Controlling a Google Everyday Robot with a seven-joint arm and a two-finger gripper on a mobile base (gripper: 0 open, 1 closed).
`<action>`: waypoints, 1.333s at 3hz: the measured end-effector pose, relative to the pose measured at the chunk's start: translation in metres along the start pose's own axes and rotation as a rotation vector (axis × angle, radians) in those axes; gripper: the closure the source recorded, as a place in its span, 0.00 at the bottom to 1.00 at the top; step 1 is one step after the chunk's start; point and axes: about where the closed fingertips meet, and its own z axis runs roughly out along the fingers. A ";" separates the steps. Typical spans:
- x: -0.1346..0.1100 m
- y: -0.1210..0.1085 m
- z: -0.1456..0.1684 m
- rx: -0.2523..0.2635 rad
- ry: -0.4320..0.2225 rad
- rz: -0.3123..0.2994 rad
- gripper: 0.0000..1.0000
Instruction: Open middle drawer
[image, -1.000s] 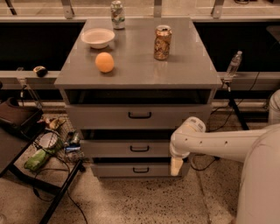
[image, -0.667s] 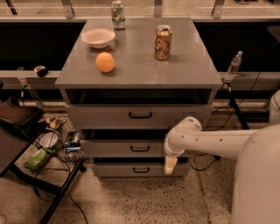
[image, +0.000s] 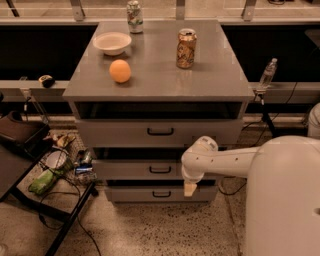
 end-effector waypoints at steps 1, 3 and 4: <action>0.007 0.002 -0.006 0.000 0.026 0.006 0.50; 0.005 -0.002 -0.024 0.000 0.026 0.006 1.00; 0.005 -0.003 -0.027 0.000 0.026 0.006 1.00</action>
Offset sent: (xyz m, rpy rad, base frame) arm -0.1039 -0.1182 0.1112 -0.3078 -0.0978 -0.2956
